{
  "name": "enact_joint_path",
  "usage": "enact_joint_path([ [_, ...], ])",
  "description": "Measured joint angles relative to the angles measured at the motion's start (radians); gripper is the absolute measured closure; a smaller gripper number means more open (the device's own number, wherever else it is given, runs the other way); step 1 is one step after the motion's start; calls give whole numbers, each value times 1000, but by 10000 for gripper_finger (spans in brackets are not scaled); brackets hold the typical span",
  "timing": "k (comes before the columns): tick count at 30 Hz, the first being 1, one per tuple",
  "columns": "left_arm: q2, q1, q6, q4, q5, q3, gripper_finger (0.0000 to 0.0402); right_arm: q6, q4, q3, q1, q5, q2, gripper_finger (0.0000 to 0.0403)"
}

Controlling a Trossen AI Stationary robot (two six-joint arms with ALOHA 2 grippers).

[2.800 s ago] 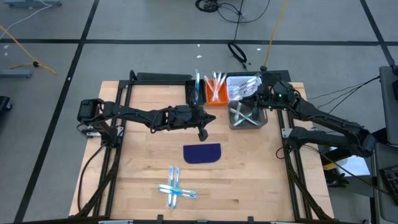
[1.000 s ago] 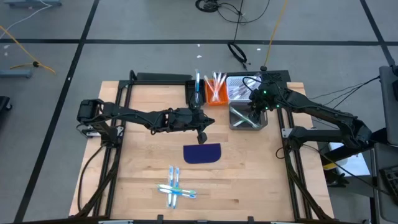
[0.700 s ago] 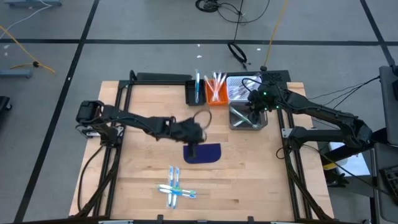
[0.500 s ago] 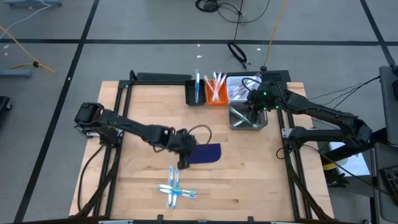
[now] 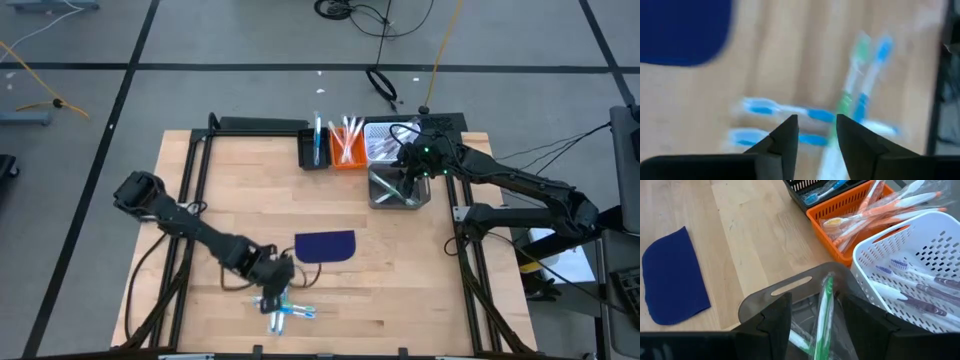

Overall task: Pick & Place Toothbrushes
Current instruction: Put the green toothbrush into the gray bin

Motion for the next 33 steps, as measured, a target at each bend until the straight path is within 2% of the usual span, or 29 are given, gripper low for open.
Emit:
enact_joint_path([
  [5,0,-74,10,11,-17,0,253,0,0,0,0,0,0,237],
  [9,0,-114,-31,13,-55,0,262,0,0,0,0,0,0,236],
  [16,0,-153,-92,13,-61,0,278,0,0,0,0,0,0,237],
  [22,46,-164,-145,10,-50,-14,279,0,0,0,0,0,0,238],
  [33,121,-163,-129,-39,-3,-14,279,0,0,0,0,0,0,238],
])
